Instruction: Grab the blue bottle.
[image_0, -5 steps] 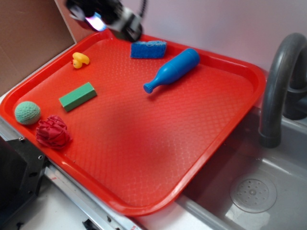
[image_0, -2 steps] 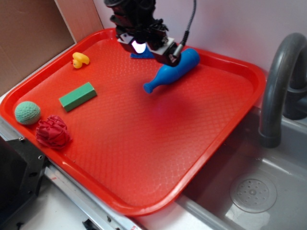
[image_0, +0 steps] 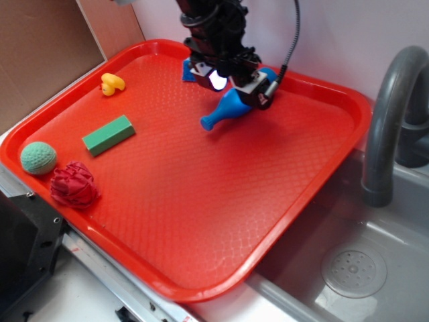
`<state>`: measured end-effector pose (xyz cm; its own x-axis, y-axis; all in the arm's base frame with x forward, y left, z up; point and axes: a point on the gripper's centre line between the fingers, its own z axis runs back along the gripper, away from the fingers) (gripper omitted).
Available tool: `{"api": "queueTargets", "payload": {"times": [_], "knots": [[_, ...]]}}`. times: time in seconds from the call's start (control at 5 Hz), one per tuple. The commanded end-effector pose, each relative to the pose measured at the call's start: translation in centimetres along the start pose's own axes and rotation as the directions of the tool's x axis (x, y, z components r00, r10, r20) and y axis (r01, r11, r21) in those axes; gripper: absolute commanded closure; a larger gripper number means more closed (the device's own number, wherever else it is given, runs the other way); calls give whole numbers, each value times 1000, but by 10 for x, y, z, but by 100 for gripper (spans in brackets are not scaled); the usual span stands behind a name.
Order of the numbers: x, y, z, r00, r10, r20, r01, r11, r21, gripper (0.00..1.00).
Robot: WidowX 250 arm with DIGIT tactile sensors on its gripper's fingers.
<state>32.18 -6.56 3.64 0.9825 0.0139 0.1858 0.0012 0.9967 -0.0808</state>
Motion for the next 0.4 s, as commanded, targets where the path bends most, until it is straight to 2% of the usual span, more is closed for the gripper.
{"api": "queueTargets", "payload": {"times": [0.0,0.2], "knots": [[14,5,-2,999,24,37,-24,1000,14,100],[14,6,3,999,36,28,-37,998,47,100]]}}
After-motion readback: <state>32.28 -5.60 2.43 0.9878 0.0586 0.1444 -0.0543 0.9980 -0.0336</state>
